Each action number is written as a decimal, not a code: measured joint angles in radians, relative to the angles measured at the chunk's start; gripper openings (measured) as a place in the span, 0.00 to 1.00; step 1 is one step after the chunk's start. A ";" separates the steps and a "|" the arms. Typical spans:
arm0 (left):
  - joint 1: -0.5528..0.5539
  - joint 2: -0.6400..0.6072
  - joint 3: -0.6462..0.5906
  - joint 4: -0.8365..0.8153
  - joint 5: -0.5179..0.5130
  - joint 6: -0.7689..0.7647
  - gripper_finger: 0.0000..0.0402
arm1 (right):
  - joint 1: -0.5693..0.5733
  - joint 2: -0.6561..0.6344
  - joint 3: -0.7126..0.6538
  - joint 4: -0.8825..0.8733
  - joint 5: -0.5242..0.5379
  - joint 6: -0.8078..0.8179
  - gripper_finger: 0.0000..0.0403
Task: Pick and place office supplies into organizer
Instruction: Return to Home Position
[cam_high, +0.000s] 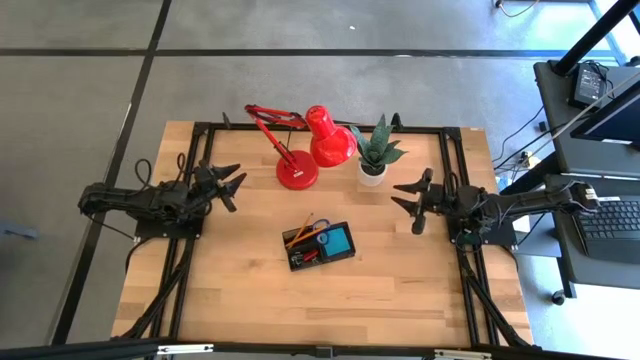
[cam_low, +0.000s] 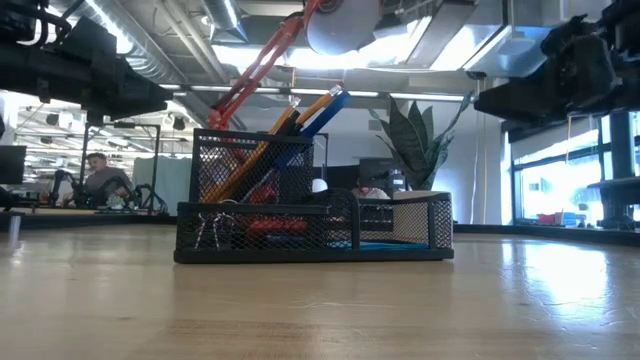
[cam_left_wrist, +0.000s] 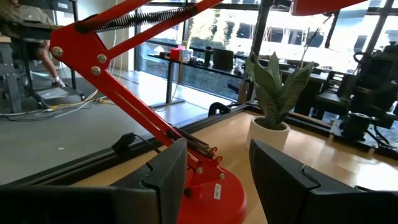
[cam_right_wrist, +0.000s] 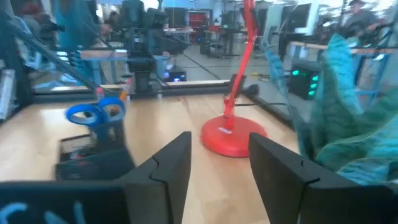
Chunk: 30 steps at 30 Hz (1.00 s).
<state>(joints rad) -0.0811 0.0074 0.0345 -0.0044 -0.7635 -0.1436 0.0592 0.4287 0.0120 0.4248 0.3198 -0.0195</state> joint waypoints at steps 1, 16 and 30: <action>0.000 0.000 0.000 0.000 0.000 0.000 0.42 | -0.003 -0.002 0.000 0.000 0.015 -0.013 0.40; 0.000 0.001 0.000 0.000 -0.001 0.000 0.42 | 0.029 -0.389 0.000 -0.360 0.355 -0.037 0.40; 0.000 0.002 0.000 0.000 -0.001 0.000 0.42 | 0.054 -0.420 0.006 -0.371 0.339 -0.094 0.40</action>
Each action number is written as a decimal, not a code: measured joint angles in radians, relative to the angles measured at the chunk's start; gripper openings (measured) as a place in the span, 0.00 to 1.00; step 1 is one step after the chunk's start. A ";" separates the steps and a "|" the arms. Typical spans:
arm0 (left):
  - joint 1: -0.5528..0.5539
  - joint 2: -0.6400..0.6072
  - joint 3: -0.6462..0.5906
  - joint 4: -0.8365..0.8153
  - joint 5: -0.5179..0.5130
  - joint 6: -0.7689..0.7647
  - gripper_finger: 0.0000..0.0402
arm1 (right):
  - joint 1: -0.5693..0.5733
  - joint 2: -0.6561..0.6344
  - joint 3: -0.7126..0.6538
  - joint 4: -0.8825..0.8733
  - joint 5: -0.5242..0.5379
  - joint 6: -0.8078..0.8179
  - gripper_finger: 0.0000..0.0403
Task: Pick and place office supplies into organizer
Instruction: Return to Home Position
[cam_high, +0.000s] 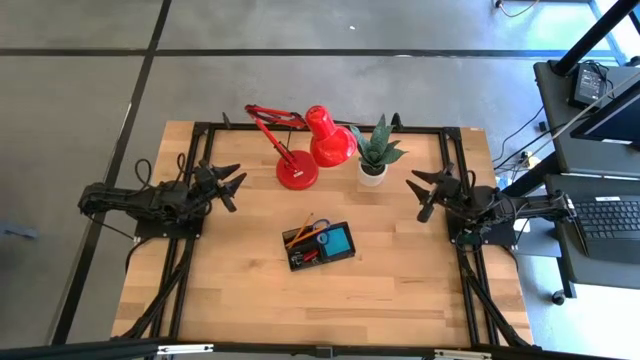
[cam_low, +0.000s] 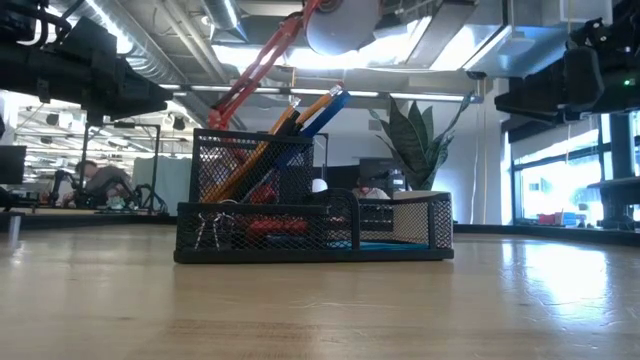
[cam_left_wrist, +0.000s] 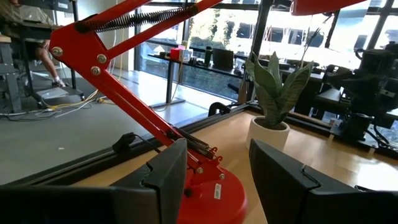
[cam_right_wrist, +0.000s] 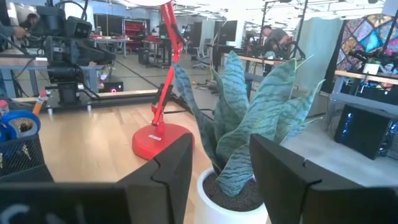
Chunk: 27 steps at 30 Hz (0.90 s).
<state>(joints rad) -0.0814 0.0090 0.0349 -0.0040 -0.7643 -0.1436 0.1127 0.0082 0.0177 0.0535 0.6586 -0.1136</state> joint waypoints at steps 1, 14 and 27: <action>0.000 0.000 0.000 0.000 0.000 0.000 0.42 | 0.000 0.000 0.000 0.001 0.000 0.004 0.40; 0.000 0.000 0.000 0.000 0.000 0.000 0.42 | 0.000 0.000 0.000 0.000 0.001 0.028 0.40; 0.000 0.000 0.000 0.000 0.000 0.000 0.42 | 0.000 0.000 0.000 0.000 0.001 0.027 0.40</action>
